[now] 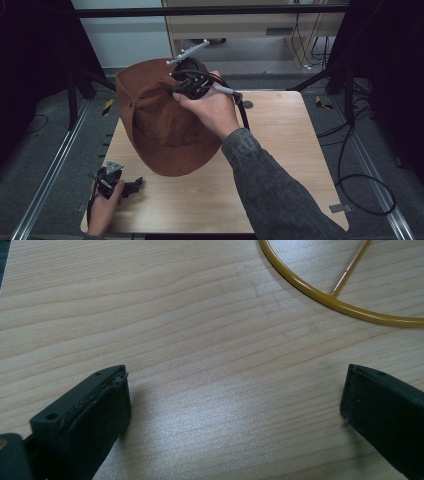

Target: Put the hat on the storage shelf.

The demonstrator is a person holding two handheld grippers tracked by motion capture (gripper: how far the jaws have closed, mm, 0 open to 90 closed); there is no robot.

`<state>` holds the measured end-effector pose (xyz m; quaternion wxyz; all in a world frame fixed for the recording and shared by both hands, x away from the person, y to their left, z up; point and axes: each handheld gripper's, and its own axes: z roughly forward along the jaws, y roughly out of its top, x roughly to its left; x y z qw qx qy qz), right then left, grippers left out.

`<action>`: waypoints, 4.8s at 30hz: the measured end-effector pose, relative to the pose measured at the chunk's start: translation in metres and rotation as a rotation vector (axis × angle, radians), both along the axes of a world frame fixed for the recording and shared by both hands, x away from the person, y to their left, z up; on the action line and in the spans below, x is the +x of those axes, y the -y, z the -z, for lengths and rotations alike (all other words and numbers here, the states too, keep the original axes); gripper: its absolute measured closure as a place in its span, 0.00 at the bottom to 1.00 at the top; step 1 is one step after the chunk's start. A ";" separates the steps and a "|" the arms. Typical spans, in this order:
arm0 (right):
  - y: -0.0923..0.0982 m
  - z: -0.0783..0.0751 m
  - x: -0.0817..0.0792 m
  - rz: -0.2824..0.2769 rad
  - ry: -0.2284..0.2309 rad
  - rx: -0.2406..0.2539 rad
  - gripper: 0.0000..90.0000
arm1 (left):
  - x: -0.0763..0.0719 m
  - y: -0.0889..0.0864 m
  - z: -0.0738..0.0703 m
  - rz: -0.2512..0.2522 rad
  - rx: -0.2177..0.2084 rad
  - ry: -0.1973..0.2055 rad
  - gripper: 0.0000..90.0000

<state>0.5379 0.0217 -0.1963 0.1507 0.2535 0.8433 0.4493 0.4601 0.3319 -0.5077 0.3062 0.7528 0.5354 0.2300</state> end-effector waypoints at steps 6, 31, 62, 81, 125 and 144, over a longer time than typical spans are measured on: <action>-0.005 0.007 0.007 -0.006 -0.020 0.004 0.99 | 0.001 0.000 0.000 0.000 0.000 0.001 0.00; -0.031 0.009 0.018 -0.036 -0.037 0.004 0.99 | 0.001 0.000 0.000 0.003 0.006 0.001 0.00; -0.052 0.032 0.036 -0.037 -0.084 0.000 0.98 | 0.002 -0.001 -0.001 0.013 0.012 -0.006 0.00; -0.051 0.038 0.027 -0.043 -0.085 -0.013 0.79 | 0.002 -0.001 -0.001 0.013 0.012 -0.005 0.00; 0.092 0.028 -0.043 0.137 0.007 -0.013 0.09 | 0.000 0.001 0.000 0.006 0.000 0.005 0.00; 0.198 0.108 -0.076 0.313 -0.034 -0.022 0.16 | 0.000 0.001 0.000 0.007 0.000 0.002 0.00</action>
